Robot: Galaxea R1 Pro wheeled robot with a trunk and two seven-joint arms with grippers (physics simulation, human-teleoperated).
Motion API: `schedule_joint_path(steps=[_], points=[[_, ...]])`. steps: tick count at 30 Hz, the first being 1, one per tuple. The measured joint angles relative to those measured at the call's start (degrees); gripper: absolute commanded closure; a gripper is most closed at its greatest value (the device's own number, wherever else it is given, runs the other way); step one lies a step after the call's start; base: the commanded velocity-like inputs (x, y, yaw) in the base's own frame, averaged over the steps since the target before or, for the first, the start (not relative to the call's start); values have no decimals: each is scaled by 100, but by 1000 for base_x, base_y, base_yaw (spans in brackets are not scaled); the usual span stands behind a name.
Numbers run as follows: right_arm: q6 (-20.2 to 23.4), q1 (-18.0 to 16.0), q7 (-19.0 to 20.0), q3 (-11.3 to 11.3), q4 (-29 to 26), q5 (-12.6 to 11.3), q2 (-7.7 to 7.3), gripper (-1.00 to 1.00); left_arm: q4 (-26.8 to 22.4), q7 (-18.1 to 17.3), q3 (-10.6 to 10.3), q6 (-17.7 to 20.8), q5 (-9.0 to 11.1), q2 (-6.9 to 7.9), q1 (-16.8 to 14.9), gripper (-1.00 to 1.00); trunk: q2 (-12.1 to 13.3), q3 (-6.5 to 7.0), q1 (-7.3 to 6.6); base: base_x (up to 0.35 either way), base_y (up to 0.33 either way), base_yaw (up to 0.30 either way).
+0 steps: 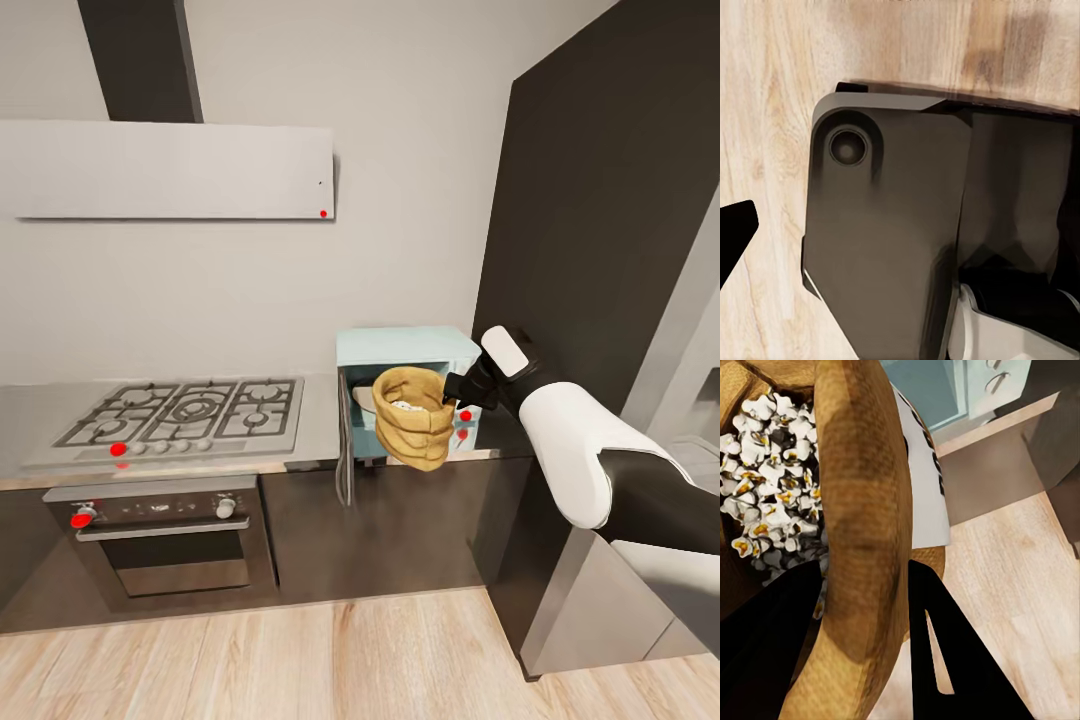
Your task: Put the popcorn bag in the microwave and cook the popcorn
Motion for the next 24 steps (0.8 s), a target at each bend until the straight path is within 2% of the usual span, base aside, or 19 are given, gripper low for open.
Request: schedule_joint_path(steps=[7,16,24], points=[[0,0,0,-5,0,2,-6,100,-4,-20,-4,0,0,7,1,-100,-42,-19,23,5,0,0],[0,1,0,-7,9,-1,-9,100,-1,-24,0,43,0,34,-34,-100,-43,-19,19,282,0,0],[0,8,-1,-7,9,8,-9,100,0,-25,0,25,0,27,-17,-100,-42,-19,23,43,0,0]])
